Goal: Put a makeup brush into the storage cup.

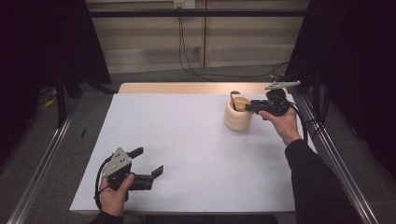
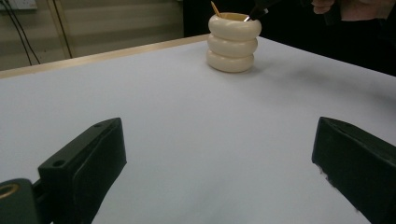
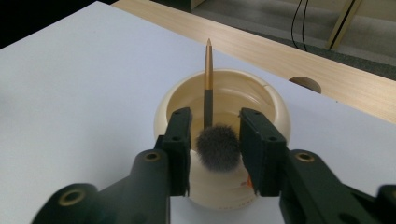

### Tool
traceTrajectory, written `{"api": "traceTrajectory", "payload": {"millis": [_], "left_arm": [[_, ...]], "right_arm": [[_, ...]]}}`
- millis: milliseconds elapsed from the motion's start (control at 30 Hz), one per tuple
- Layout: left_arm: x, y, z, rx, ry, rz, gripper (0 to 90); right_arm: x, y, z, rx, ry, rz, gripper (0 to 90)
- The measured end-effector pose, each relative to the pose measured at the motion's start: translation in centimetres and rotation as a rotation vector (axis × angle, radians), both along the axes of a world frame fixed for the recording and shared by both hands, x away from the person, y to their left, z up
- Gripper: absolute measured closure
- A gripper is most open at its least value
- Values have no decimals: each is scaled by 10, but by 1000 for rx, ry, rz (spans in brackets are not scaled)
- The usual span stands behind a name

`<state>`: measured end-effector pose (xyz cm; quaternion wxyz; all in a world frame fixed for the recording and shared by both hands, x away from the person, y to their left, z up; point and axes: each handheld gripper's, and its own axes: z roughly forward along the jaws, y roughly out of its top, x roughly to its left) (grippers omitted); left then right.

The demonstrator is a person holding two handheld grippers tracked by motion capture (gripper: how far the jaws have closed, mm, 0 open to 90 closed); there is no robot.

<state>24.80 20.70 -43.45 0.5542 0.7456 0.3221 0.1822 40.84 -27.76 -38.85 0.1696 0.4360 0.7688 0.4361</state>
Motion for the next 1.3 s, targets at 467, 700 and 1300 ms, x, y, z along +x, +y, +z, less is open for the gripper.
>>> {"api": "traceTrajectory", "payload": {"millis": [467, 700, 1300], "left_arm": [[0, 0, 0, 6, 3, 1, 30], [-1, 1, 0, 4, 1, 1, 29], [-1, 3, 1, -5, -2, 12, 29]], "right_arm": [[-7, -3, -1, 59, -88, -43, 69], [-14, 3, -3, 72, -108, -30, 9], [-53, 7, -5, 80, -191, -80, 3]]}}
